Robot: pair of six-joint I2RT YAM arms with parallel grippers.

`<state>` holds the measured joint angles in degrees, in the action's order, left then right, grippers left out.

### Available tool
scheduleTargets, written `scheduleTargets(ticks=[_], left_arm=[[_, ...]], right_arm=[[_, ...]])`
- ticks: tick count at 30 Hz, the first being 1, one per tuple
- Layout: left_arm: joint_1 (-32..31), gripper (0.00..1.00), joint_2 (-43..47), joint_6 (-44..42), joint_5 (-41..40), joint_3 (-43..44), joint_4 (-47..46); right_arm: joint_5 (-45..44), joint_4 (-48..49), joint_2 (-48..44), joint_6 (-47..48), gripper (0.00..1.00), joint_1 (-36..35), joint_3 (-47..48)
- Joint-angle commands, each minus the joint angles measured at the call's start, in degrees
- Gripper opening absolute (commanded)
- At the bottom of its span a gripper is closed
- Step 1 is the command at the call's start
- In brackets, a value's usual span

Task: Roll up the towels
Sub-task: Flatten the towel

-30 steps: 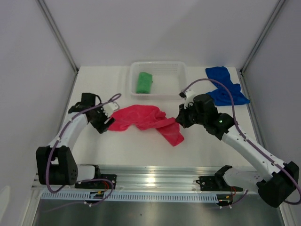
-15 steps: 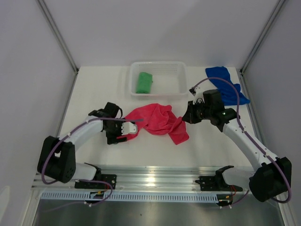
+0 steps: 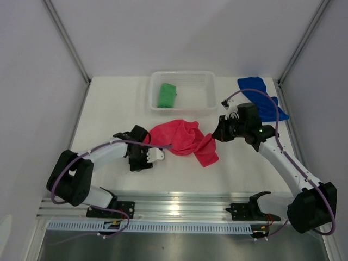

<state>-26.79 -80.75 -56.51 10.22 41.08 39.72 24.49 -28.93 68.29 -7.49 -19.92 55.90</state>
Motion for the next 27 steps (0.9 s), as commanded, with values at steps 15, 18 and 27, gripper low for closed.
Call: scheduleTargets(ticks=[15, 18, 27], left_arm=[[17.6, 0.01, 18.9, 17.7, 4.5, 14.1, 5.7], [18.4, 0.01, 24.2, 18.0, 2.9, 17.4, 9.9], [20.6, 0.01, 37.2, 18.6, -4.8, 25.7, 18.2]], right_arm=[[-2.5, -8.9, -14.8, 3.7, 0.00, 9.1, 9.0], [-3.9, -10.8, -17.2, 4.6, 0.00, 9.6, 10.6], [-10.8, -21.1, -24.7, 6.2, 0.00, 10.1, 20.3]])
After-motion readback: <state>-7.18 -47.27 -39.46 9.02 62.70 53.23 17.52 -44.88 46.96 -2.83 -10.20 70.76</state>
